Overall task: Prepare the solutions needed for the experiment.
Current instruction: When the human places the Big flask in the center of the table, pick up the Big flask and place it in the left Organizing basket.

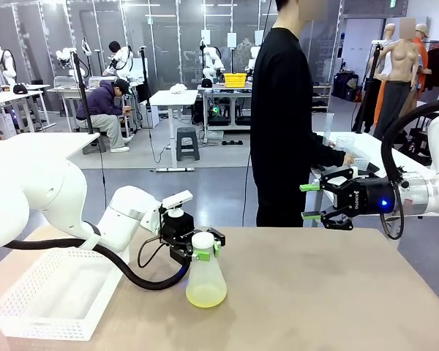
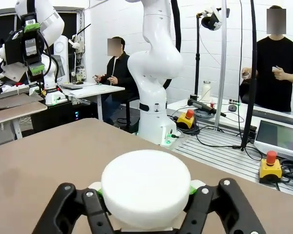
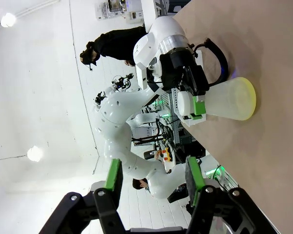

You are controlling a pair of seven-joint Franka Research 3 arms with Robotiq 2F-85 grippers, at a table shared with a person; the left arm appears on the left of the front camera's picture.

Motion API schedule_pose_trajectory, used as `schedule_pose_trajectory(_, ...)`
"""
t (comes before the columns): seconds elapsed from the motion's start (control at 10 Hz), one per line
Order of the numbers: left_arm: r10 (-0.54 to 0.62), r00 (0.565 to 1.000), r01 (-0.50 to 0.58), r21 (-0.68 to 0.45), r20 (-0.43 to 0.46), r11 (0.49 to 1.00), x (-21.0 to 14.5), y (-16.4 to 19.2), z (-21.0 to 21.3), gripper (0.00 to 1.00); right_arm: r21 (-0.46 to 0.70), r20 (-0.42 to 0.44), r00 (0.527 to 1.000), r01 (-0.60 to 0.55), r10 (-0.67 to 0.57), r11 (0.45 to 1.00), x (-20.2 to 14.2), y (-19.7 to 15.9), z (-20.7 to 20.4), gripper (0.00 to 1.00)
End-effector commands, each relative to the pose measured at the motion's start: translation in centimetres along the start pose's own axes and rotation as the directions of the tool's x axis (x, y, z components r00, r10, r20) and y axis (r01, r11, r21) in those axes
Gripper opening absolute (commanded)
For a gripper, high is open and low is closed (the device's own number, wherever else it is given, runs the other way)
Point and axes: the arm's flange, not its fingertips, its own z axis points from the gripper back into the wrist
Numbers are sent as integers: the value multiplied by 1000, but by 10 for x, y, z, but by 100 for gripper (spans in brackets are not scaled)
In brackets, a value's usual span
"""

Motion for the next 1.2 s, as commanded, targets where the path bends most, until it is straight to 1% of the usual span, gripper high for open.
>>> schedule_pose_trajectory(0.0, 12, 1000, -11, -15, 6, 1000, 1, 4, 6, 1, -2, -1, 1000, 0, 0, 1000, 0, 1, 1, 66)
schedule_pose_trajectory(0.2, -9, 1000, 9, -10, 17, 1000, 10, 4, 7, 0, -2, -1, 1000, 0, 0, 1000, 0, 1, 1, 66)
schedule_pose_trajectory(0.3, -6, 1000, 6, -14, 28, 1000, 22, 3, 4, 0, -2, -1, 1000, 0, 0, 1000, 0, 1, 1, 66)
schedule_pose_trajectory(0.4, -2, 1000, 3, -24, 30, 1000, 38, 2, 2, 2, -2, -1, 1000, 0, 0, 1000, 0, 1, 1, 66)
schedule_pose_trajectory(0.6, -29, 999, 29, -17, 27, 999, 72, -1, 3, 2, -2, -1, 1000, 0, 0, 1000, 0, 1, 1, 66)
schedule_pose_trajectory(0.7, -15, 999, 15, -8, 28, 1000, 89, -3, 6, 2, -2, -1, 1000, 0, 0, 1000, 0, 1, 1, 66)
schedule_pose_trajectory(0.8, -16, 997, 14, 28, 74, 1000, 109, -3, 11, 2, -2, -1, 1000, 0, 0, 1000, 0, 1, 1, 66)
schedule_pose_trajectory(0.9, -25, 998, 23, 42, 64, 999, 132, -3, 16, 2, -2, -1, 1000, 0, 0, 1000, 0, 1, 1, 66)
schedule_pose_trajectory(1.0, -29, 999, 27, 45, 25, 999, 148, -6, 19, 2, -2, -1, 1000, 0, 0, 1000, 0, 1, 1, 66)
schedule_pose_trajectory(1.1, -25, 1000, 24, 46, 15, 999, 159, -9, 22, 2, -2, -1, 1000, 0, 0, 1000, 0, 1, 1, 66)
